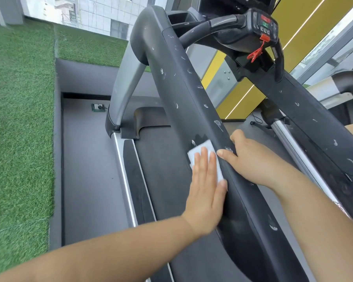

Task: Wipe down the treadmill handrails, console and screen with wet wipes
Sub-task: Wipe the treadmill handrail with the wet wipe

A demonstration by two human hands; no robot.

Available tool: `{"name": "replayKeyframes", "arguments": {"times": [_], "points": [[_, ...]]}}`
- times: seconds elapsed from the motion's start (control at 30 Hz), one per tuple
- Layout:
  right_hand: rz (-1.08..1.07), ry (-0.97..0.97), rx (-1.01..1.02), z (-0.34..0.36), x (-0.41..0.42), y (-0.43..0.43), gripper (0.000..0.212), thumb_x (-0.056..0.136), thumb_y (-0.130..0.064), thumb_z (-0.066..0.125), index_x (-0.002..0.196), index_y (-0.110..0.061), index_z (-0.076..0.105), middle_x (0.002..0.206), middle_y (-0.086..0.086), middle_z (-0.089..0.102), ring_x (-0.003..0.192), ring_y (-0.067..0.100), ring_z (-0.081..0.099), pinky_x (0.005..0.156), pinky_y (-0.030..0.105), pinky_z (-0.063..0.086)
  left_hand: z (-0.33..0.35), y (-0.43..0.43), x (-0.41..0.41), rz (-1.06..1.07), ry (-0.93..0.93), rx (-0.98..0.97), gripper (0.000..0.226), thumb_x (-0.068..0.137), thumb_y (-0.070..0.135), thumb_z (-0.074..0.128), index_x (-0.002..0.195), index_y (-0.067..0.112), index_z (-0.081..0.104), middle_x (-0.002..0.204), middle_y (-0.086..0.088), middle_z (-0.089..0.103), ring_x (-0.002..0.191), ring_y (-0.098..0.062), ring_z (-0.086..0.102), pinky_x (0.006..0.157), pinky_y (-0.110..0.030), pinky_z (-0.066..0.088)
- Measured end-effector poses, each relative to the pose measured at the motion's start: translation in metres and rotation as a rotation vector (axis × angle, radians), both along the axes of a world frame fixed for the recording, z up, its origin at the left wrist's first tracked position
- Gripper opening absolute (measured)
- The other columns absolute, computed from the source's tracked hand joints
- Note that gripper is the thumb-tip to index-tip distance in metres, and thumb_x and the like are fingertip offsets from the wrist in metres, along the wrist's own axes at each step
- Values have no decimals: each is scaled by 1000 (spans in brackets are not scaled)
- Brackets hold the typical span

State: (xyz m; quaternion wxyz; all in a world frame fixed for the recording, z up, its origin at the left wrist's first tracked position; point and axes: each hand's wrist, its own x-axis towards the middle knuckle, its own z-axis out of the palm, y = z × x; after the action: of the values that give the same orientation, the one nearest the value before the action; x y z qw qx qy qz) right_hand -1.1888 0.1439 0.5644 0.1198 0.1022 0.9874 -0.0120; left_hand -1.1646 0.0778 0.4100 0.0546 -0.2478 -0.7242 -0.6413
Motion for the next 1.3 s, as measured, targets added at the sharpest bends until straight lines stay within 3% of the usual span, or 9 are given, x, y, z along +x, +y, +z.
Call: {"name": "replayKeyframes", "arguments": {"times": [0.17,0.33,0.47,0.57,0.63,0.8,0.93,1.13,1.3], "points": [[-2,15,7,1,-1,-2,38,99,-42,40,118,-9,35,102,6,53,93,27,54,76,36,45,23,3,-32,81,-160,65,54,98,34,16,143,20,-11,150,11,-22,136,0,-29,108,-12,-19],[-2,22,1,0,0,-1,39,98,-43,42,119,-11,35,100,1,49,91,23,53,74,34,44,1,3,1,11,-59,82,60,95,56,8,143,29,-15,151,13,-28,139,-4,-27,112,-19,-18],[-52,22,-48,3,-6,6,50,90,-51,52,120,-13,40,97,-8,49,90,16,50,68,30,39,23,-1,-38,58,-276,161,49,104,25,20,137,32,-15,147,20,-24,132,7,-29,100,0,-16],[-77,90,-121,7,-19,7,70,81,-58,62,130,-14,40,107,-5,57,96,16,57,76,32,47,22,1,-18,27,-211,120,50,103,23,20,136,28,-18,145,18,-27,131,6,-33,103,-6,-18],[-70,157,-171,10,-30,0,77,80,-56,64,136,-14,33,104,-2,62,81,12,62,73,32,47,12,1,1,-5,-156,111,54,99,31,16,140,27,-19,147,16,-31,134,4,-33,107,-11,-19],[-21,131,69,6,-52,-14,61,85,-51,61,124,-9,42,91,2,60,83,20,56,64,31,41,22,0,-32,45,-322,155,54,103,25,18,146,18,-14,153,10,-23,135,3,-26,99,2,-15],[-23,97,65,8,-56,-13,62,85,-50,63,124,-7,42,118,8,55,102,25,51,73,32,39,25,6,-5,65,-307,166,56,102,34,20,144,23,-16,151,16,-22,135,7,-25,105,-5,-15],[3,96,43,7,-55,-11,56,87,-49,61,121,-9,42,97,-1,46,90,21,45,68,31,35,30,-2,-51,95,-485,256,55,104,26,18,147,24,-16,149,23,-18,138,4,-19,112,-18,-9],[19,108,11,7,-55,-8,60,87,-50,60,129,-12,39,106,1,49,95,21,47,70,29,32,19,2,-12,70,-218,159,56,99,39,17,143,27,-15,151,17,-22,137,6,-23,112,-14,-12]]}}
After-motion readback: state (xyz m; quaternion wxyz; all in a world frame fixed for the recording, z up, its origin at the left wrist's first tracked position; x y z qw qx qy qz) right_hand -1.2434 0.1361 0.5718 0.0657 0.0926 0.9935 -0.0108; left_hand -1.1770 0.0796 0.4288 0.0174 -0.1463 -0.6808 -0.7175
